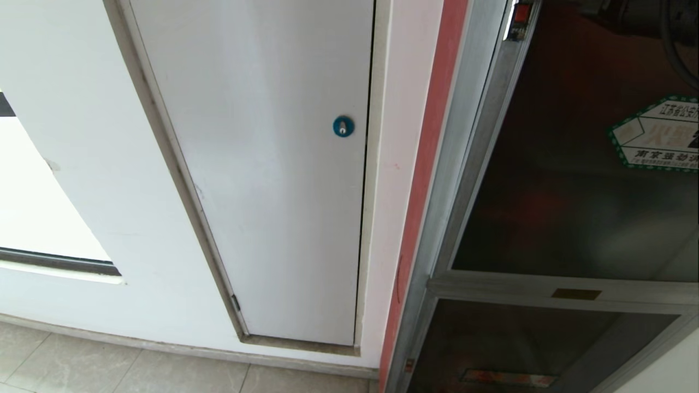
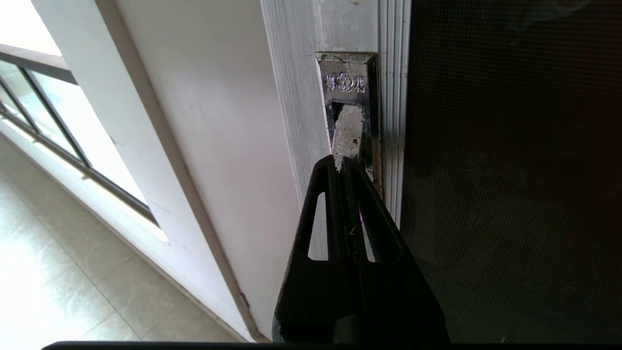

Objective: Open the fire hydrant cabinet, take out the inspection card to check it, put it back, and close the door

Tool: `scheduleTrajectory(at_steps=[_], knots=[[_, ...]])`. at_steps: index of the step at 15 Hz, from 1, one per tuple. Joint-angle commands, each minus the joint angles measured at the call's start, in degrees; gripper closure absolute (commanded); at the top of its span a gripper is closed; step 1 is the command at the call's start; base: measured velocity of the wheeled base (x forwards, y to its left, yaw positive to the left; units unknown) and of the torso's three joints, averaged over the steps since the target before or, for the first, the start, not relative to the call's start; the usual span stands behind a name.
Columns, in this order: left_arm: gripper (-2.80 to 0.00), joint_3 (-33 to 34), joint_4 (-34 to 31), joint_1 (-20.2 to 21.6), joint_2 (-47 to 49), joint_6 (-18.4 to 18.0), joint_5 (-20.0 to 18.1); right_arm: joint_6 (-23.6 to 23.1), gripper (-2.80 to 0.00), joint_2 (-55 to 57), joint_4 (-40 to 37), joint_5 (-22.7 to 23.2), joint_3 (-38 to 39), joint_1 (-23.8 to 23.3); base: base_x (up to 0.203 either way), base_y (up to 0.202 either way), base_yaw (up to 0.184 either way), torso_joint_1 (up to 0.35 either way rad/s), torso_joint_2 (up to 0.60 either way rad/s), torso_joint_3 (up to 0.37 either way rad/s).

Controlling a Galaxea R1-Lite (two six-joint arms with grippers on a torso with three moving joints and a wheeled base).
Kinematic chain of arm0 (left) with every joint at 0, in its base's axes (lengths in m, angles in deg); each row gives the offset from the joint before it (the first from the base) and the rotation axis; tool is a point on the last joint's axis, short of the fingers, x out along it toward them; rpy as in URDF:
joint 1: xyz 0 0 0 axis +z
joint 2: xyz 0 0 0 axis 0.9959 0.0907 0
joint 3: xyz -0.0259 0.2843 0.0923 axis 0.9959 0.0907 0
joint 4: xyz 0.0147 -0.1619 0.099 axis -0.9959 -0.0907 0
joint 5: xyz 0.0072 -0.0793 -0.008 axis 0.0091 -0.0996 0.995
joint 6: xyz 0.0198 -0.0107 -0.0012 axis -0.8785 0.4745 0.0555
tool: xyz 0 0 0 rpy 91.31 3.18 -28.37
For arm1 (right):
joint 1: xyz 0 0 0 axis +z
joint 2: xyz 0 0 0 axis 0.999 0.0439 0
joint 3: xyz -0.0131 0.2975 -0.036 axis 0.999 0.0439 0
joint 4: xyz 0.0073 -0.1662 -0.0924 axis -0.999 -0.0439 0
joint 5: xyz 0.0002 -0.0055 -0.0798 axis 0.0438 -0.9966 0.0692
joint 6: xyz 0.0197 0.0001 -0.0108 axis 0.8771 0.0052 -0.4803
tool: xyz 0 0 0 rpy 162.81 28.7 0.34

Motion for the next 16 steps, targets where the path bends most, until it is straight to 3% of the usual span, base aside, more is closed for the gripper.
scheduleTrajectory(at_steps=[1, 16], knots=[[0.00, 0.1, 0.0, 0.0, 0.1, 0.0, 0.0, 0.0, 0.00, 0.7, 0.0, 0.0, 0.0, 0.1, 0.000, 0.000, 0.000, 0.000, 0.00, 0.000], [0.00, 0.0, 0.0, 0.0, 0.1, 0.0, 0.0, -0.1, 0.00, 2.3, 0.0, -0.4, 0.3, 0.0, 0.000, 0.000, 0.000, 0.000, 0.00, 0.000]])
